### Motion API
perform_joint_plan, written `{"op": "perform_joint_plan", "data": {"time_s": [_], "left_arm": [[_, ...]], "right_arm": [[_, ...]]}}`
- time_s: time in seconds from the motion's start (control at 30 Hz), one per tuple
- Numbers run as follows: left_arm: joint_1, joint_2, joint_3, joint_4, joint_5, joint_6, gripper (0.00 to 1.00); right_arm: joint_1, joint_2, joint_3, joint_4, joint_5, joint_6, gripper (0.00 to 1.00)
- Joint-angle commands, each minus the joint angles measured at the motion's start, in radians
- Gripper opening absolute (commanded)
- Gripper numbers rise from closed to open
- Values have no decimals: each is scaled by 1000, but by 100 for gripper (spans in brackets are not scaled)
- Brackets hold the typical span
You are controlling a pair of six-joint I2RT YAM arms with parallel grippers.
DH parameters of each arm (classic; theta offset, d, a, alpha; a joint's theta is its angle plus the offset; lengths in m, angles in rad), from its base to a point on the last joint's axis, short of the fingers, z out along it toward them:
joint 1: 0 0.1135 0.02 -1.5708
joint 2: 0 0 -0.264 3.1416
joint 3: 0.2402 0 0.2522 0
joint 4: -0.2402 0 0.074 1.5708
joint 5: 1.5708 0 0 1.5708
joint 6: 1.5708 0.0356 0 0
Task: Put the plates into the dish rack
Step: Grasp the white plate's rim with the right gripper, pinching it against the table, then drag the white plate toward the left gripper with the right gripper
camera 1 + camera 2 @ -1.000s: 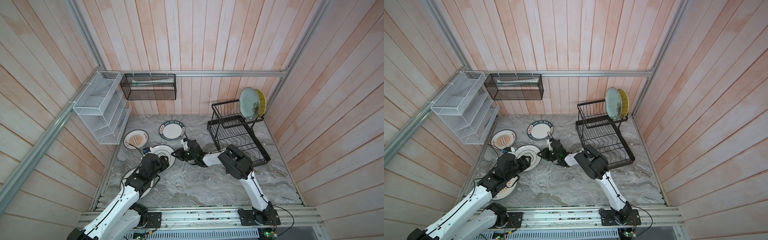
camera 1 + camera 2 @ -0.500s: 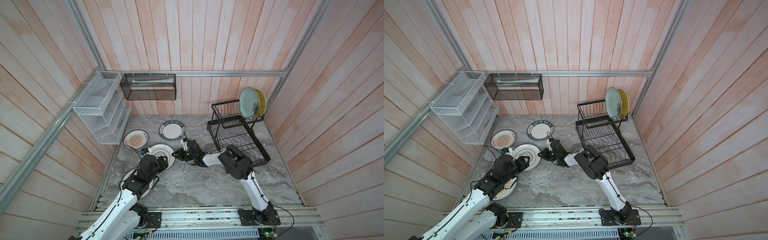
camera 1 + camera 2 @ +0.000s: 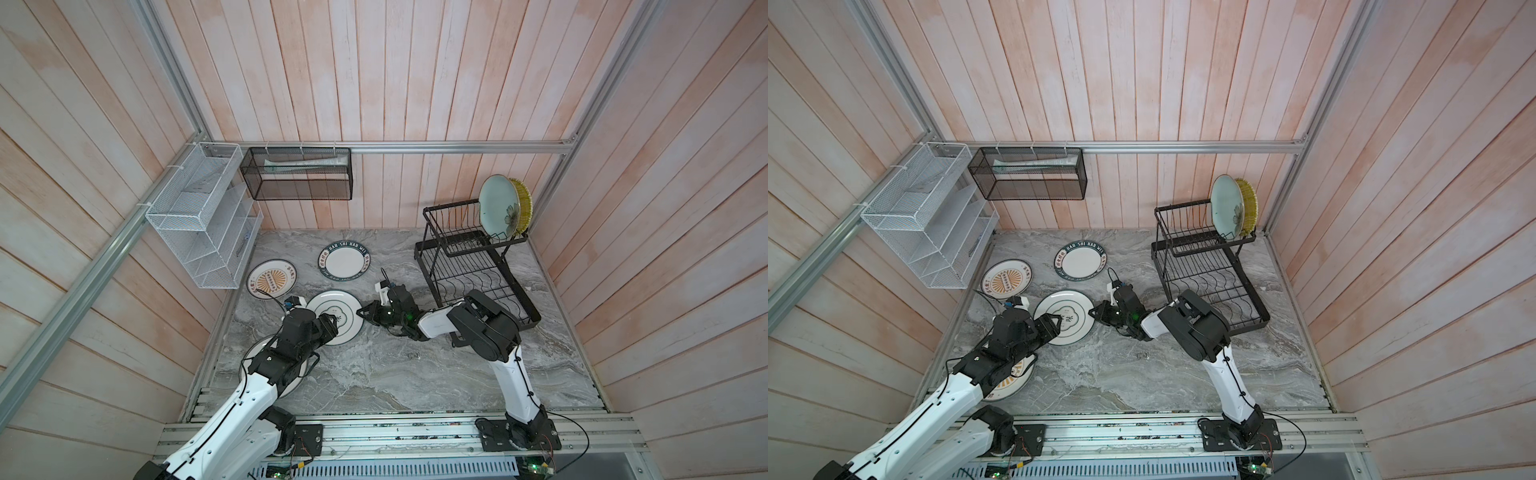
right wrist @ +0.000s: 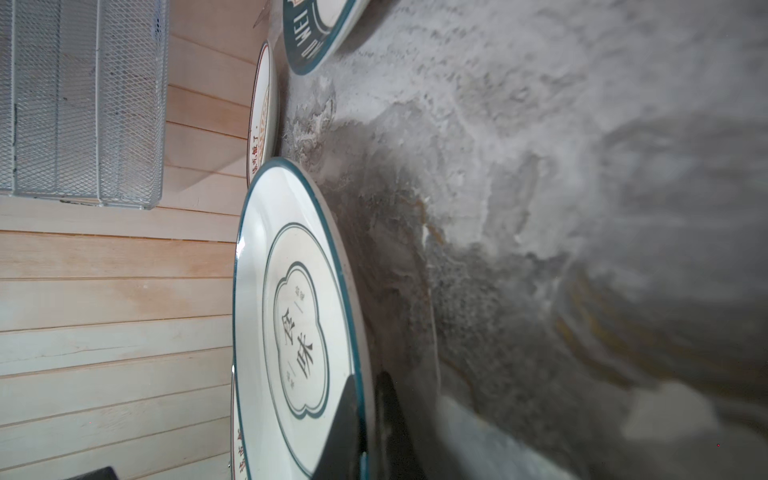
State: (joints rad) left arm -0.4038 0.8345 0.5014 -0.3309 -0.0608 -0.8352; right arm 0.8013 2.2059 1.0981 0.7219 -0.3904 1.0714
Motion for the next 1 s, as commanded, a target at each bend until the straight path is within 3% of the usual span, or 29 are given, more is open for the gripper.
{"op": "perform_joint_plan", "data": {"time_s": [0.0,0.53,0.97], "left_arm": [[5,19,26,23,22,2,64],[5,195,94,171,115,22,63],[5,169,91,150,112,79,63]], "right_arm": [[-9,-26,-51,-79,52,-38,0],[-9,-384,-291,-94,235,-87,0],[-21,-642,-427,-105,274,-84,0]]}}
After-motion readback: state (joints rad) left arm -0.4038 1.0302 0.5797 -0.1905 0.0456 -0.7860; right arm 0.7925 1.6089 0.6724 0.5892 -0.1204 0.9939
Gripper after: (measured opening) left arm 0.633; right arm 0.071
